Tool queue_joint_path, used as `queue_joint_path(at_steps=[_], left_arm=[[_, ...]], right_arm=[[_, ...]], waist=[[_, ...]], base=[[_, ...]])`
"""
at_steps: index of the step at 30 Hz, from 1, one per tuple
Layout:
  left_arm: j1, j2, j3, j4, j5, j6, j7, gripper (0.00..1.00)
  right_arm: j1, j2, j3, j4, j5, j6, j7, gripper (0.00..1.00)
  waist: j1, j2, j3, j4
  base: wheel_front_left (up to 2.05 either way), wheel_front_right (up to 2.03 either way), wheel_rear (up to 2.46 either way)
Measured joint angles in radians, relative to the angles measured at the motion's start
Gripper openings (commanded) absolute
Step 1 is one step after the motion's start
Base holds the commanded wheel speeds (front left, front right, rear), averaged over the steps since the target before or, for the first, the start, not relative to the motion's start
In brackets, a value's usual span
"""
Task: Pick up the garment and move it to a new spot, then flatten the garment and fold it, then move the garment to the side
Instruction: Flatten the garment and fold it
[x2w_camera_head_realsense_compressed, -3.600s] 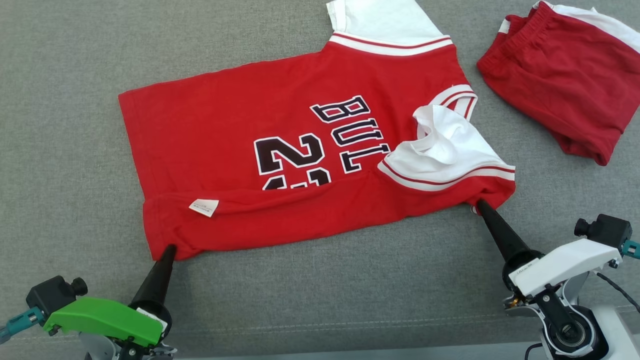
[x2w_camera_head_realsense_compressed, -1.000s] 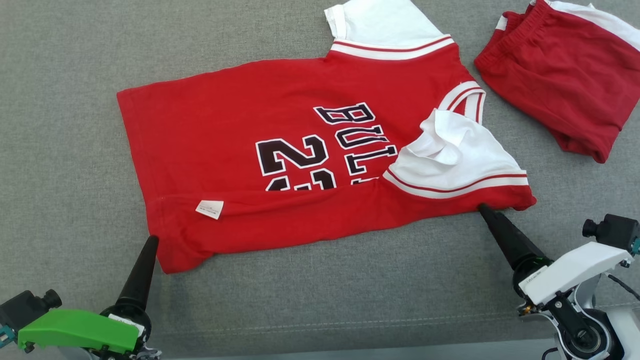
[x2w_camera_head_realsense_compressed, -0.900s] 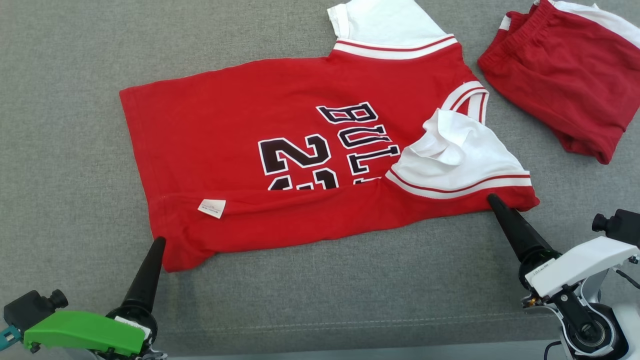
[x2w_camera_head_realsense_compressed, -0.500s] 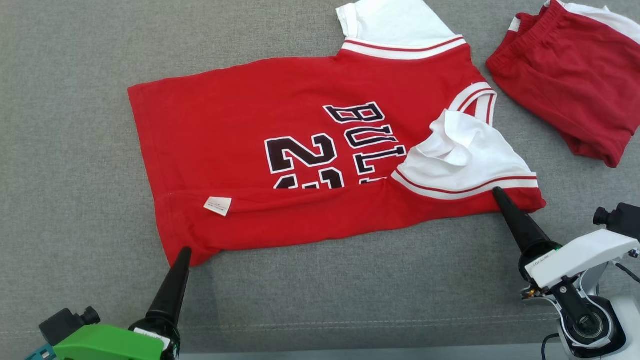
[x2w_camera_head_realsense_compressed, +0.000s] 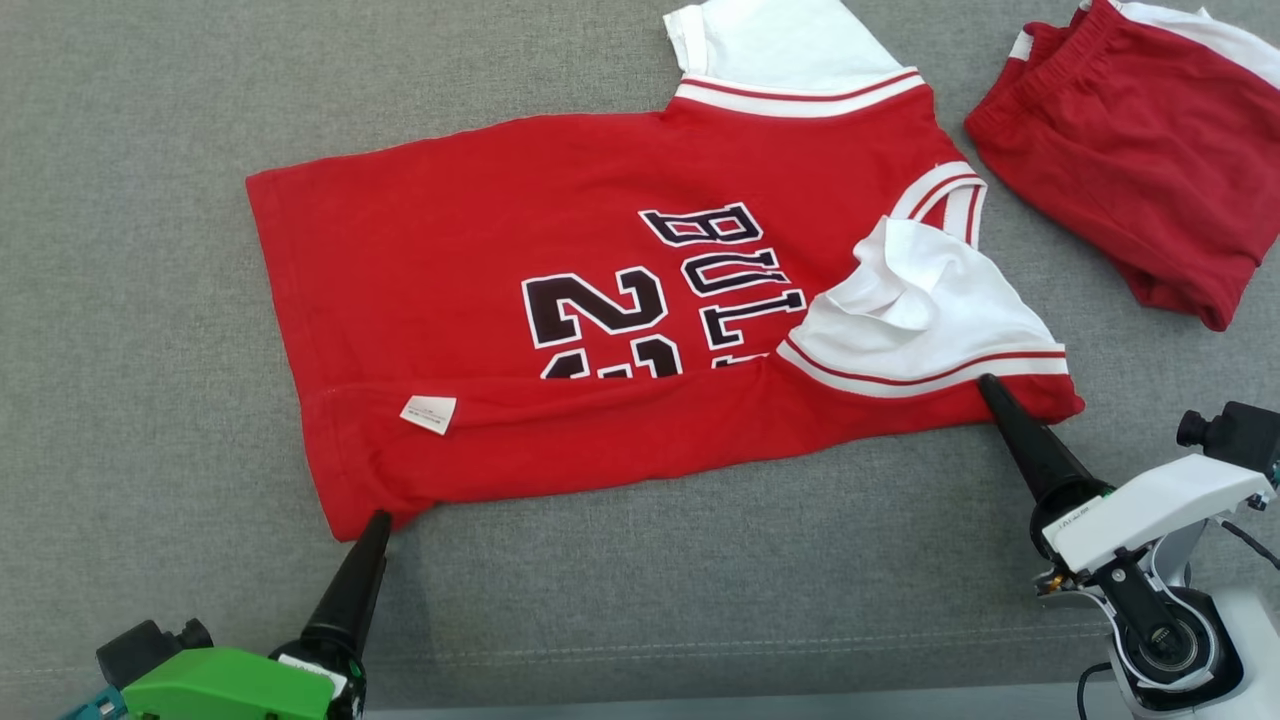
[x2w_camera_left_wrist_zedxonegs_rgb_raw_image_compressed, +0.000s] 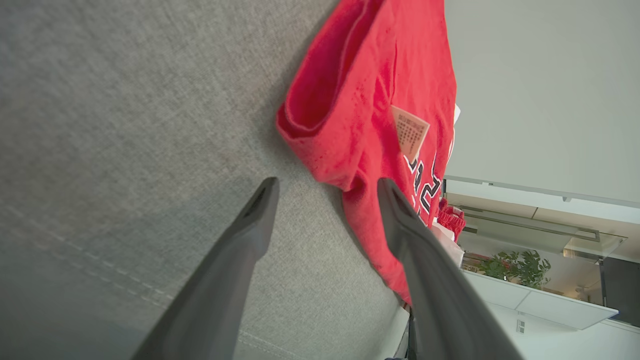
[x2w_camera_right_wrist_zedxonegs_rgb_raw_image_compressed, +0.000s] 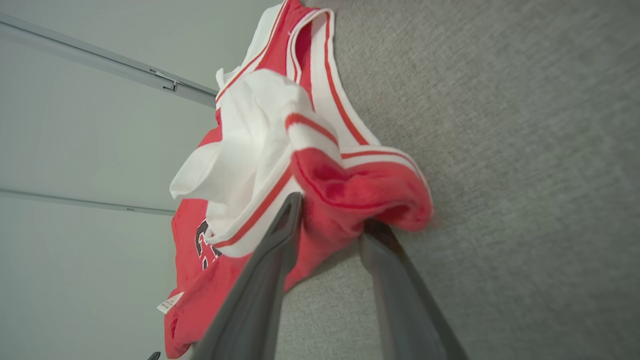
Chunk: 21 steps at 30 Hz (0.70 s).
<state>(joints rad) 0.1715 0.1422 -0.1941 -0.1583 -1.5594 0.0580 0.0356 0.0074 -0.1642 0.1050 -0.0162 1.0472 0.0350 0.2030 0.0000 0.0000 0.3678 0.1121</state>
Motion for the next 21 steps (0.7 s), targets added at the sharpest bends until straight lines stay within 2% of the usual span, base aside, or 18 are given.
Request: queue_joint_path(at_steps=[15, 18, 19, 20, 21], left_arm=[[-0.074, -0.001, 0.011, 0.074, 0.017, 0.009, -0.012, 1.0], [-0.093, -0.001, 0.008, 0.085, 0.019, 0.009, -0.011, 0.97], [-0.098, -0.001, 0.008, 0.088, 0.024, 0.009, -0.011, 0.74], [-0.102, -0.001, 0.008, 0.091, 0.026, 0.009, -0.012, 0.43], [-0.107, -0.001, 0.009, 0.096, 0.026, 0.009, -0.012, 0.26]], right_arm=[[-0.001, 0.002, 0.004, 0.015, 0.0, 0.008, -0.002, 0.53], [-0.002, 0.002, 0.005, 0.018, 0.0, 0.008, -0.002, 0.5], [-0.003, 0.002, 0.006, 0.019, 0.0, 0.009, -0.002, 0.5], [-0.005, 0.002, 0.006, 0.019, -0.001, 0.009, -0.002, 0.5], [-0.006, 0.002, 0.007, 0.02, -0.001, 0.009, -0.004, 0.49]], waist=[[0.0, 0.0, 0.007, -0.014], [0.0, 0.0, 0.008, -0.014], [0.0, 0.0, 0.009, -0.014], [0.0, 0.0, 0.009, -0.014], [0.0, 0.0, 0.01, -0.015]], base=[[0.0, 0.0, 0.0], [0.0, 0.0, 0.0], [0.0, 0.0, 0.0], [0.0, 0.0, 0.0], [0.0, 0.0, 0.0]])
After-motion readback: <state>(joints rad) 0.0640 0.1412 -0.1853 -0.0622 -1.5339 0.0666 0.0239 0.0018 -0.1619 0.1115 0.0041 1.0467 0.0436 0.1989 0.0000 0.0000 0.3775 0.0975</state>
